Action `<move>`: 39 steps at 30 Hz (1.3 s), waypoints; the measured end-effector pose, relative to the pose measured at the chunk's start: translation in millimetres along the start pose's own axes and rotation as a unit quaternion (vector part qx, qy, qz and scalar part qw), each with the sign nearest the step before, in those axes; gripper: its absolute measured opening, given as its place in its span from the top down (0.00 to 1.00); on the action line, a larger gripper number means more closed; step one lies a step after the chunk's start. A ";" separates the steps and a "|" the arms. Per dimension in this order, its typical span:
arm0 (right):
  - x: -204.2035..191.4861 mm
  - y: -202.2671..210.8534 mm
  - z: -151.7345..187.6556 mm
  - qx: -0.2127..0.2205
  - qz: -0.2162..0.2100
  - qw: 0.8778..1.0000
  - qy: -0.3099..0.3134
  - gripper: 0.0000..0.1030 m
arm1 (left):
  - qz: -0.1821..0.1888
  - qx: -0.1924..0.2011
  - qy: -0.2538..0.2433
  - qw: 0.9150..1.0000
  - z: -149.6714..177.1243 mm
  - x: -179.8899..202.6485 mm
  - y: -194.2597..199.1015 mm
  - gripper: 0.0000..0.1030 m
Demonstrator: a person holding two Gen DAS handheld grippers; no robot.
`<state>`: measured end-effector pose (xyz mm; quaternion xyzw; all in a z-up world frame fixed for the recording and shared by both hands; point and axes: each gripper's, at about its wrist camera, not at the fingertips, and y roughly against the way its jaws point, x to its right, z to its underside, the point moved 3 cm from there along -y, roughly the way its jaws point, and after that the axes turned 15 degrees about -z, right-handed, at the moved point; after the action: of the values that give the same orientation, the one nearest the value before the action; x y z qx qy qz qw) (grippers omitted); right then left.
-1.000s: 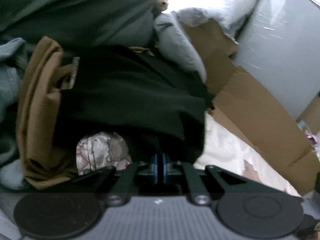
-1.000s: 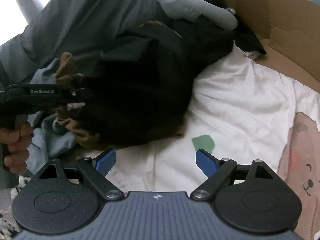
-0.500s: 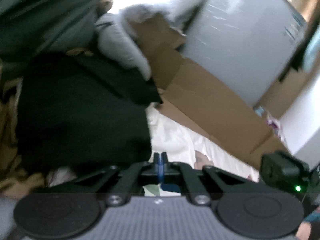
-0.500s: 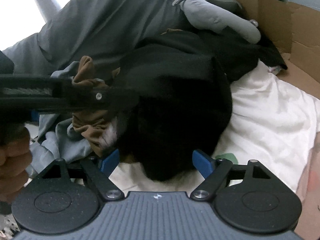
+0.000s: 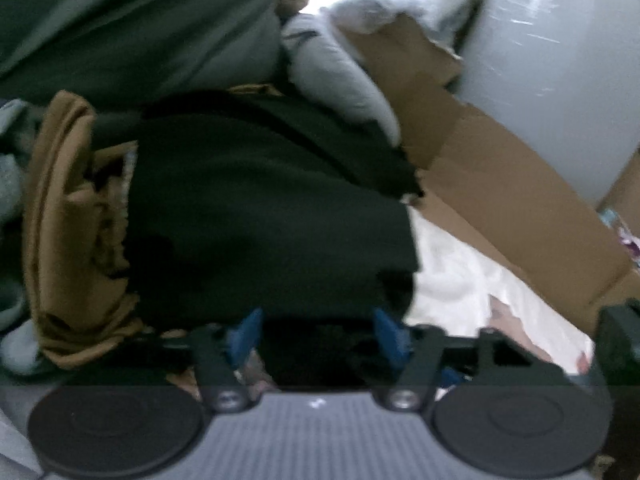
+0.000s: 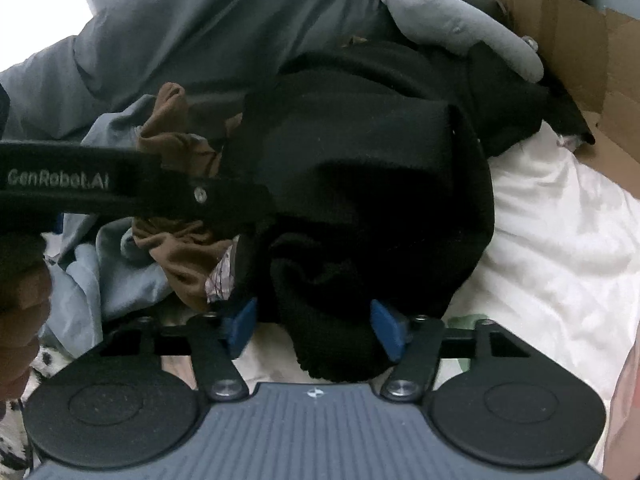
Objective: Fold clothes
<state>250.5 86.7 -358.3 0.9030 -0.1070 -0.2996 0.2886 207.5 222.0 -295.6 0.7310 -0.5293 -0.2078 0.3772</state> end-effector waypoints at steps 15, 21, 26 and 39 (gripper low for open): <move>7.4 16.2 14.9 -0.002 0.019 1.000 -0.017 0.33 | 0.021 -0.052 0.207 0.977 -1.1 -69.0 -65.1 0.08; 7.0 17.0 15.4 -0.007 0.026 0.999 -0.019 0.32 | 0.042 -0.054 0.234 0.970 -1.2 -74.3 -79.5 0.12; 6.3 18.9 14.9 -0.007 0.026 0.999 -0.020 0.32 | 0.050 -0.044 0.225 0.972 -2.0 -69.5 -78.8 0.32; 5.6 28.5 8.7 0.009 0.028 0.999 -0.016 0.31 | 0.053 0.022 0.158 0.986 -26.0 -46.4 -27.5 0.93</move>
<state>249.2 57.5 -350.0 0.8973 -0.1393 -0.3050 0.2869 226.4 278.1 -304.9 0.7336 -0.5057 -0.0578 0.4503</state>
